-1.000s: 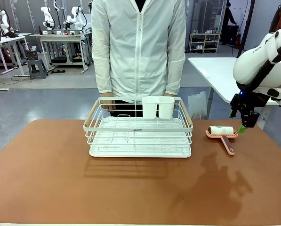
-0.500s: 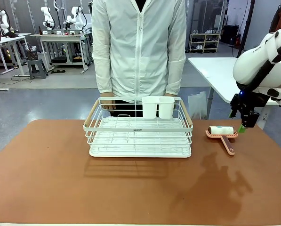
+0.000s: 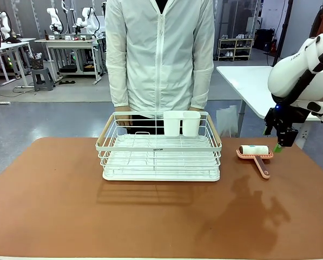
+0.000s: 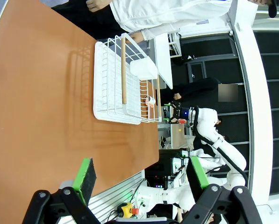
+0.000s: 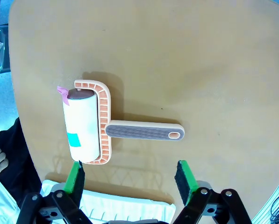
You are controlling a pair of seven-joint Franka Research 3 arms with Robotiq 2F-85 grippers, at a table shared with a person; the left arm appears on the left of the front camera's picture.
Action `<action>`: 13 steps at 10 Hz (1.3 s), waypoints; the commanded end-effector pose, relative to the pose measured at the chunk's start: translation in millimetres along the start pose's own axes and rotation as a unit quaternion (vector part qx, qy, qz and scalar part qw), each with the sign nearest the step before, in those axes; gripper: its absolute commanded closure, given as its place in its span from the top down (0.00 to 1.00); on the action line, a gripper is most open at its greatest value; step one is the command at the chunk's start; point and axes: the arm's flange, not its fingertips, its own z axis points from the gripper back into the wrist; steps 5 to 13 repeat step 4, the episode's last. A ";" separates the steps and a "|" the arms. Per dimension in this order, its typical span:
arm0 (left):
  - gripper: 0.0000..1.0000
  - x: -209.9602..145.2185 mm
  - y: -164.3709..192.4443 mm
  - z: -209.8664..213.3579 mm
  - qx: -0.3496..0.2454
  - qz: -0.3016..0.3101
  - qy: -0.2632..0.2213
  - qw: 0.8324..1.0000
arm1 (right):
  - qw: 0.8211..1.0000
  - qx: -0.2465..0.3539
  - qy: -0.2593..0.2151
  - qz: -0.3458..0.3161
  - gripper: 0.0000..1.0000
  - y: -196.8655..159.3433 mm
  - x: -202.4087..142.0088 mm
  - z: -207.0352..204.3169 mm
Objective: Clean the table.
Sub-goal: Place the Lint Roller down when the Dish drying rack is positioned in the middle of the table.
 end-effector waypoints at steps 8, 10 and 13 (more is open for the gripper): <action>1.00 -0.5 -1.5 2.8 -0.004 -0.003 -0.004 1.000 | 1.000 -0.001 0.000 0.002 1.00 -1.1 -2.1 -0.5; 1.00 -0.5 -1.5 2.8 -0.004 -0.003 -0.004 1.000 | 1.000 -0.001 0.000 0.002 1.00 -1.1 -2.1 -0.5; 1.00 -0.5 -1.5 2.8 -0.004 -0.003 -0.004 1.000 | 1.000 -0.001 0.000 0.002 1.00 -1.1 -2.1 -0.5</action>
